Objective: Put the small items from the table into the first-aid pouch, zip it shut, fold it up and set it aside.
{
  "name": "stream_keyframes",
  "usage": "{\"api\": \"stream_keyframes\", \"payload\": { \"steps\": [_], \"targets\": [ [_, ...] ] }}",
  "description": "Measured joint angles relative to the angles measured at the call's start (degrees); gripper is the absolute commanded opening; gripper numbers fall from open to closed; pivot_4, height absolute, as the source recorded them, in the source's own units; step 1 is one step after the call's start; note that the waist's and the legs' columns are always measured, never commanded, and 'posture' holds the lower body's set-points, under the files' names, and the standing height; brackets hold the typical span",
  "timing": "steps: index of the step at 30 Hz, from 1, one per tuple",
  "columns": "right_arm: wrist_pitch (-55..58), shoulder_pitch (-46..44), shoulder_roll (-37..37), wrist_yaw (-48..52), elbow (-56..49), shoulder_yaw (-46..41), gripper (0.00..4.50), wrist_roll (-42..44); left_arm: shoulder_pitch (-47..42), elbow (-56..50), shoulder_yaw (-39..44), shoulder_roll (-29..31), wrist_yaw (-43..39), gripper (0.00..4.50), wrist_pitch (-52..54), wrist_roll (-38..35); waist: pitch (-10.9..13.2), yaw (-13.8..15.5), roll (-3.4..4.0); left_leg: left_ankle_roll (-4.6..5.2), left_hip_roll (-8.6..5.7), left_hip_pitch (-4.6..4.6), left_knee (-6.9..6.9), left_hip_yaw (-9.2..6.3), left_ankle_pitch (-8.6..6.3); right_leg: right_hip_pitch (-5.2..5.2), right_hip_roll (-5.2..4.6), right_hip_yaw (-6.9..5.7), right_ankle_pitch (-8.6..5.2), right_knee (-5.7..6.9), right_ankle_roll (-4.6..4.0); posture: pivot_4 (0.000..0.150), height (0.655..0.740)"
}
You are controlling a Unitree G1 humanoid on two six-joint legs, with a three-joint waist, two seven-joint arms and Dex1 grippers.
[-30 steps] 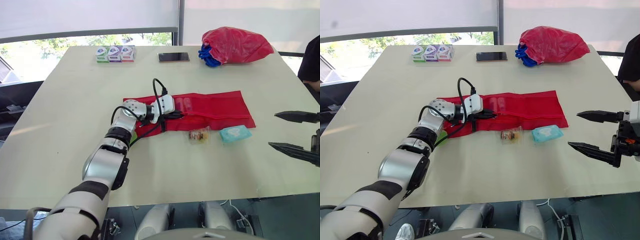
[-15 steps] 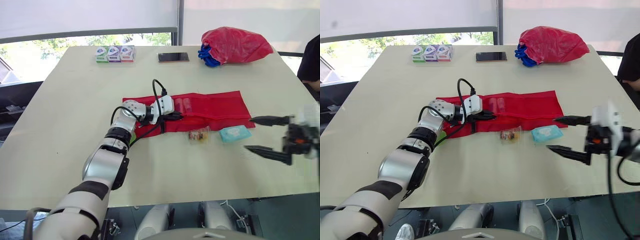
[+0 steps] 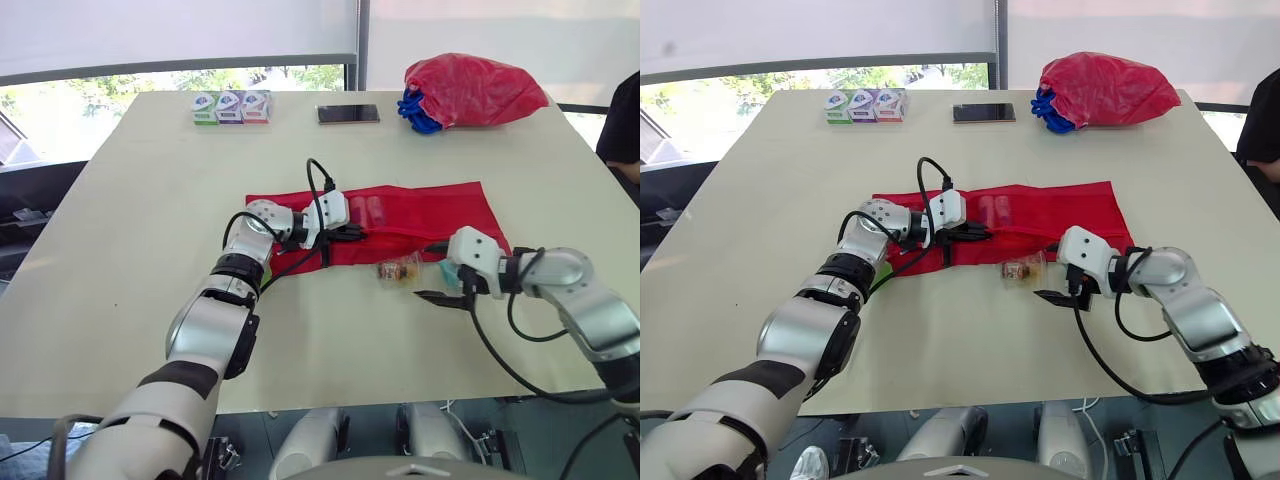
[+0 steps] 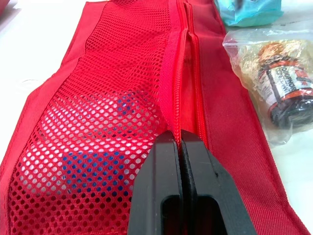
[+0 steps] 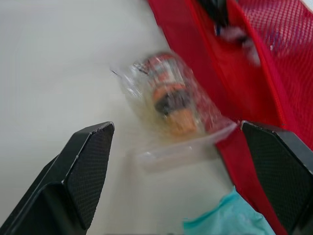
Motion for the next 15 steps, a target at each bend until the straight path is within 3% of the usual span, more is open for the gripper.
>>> {"api": "stream_keyframes", "payload": {
  "steps": [2,4,8,9,12,15],
  "targets": [
    [0.4,-1.4,1.4,-0.7,1.8,1.4,4.42,-1.7,0.0,0.0,0.0,0.0,0.1,0.00,-0.1,0.0,0.0,0.0,0.00,0.00,0.00,-0.01,0.00,0.00,0.00,0.00,0.00,0.00,0.00,-0.01,0.00,0.150,0.7400],
    [0.6,-2.0,2.4,-0.7,2.6,2.0,3.88,-2.5,0.0,0.0,0.0,0.0,0.1,0.00,-0.1,0.0,0.0,0.0,0.00,0.00,-0.01,-0.01,0.01,0.00,0.00,0.00,0.00,0.00,0.00,-0.01,0.00,0.150,0.7400],
    [1.5,-2.0,3.2,-0.4,2.5,3.3,2.33,-3.0,0.0,0.0,0.0,0.0,0.6,0.00,-0.6,0.0,0.0,0.0,0.00,0.00,0.00,-0.01,0.00,-0.01,0.00,0.00,0.01,0.00,0.00,0.00,0.00,0.150,0.7400],
    [1.7,-1.6,3.2,-0.3,1.8,3.4,1.63,-3.0,0.0,0.0,0.0,0.0,0.8,0.00,-1.1,0.0,0.0,0.0,0.00,0.00,0.00,-0.01,0.00,-0.02,0.00,0.00,0.01,-0.01,0.00,0.00,0.00,0.150,0.7400],
    [3.3,-0.2,3.2,-0.4,0.0,3.4,0.48,-2.9,-0.1,0.0,0.0,0.0,1.4,0.00,-1.5,0.0,0.0,0.0,0.00,0.00,-0.01,-0.01,0.00,-0.03,0.00,0.00,0.00,-0.01,0.00,-0.01,0.00,0.150,0.7400],
    [4.6,0.4,3.2,-0.6,-1.1,3.4,0.46,-2.9,-0.2,0.0,0.0,0.0,1.4,0.00,-1.8,0.0,0.0,0.0,0.01,0.00,-0.01,-0.01,0.00,-0.02,0.00,0.00,0.01,0.00,0.00,0.00,0.00,0.150,0.7400]
  ]
}}
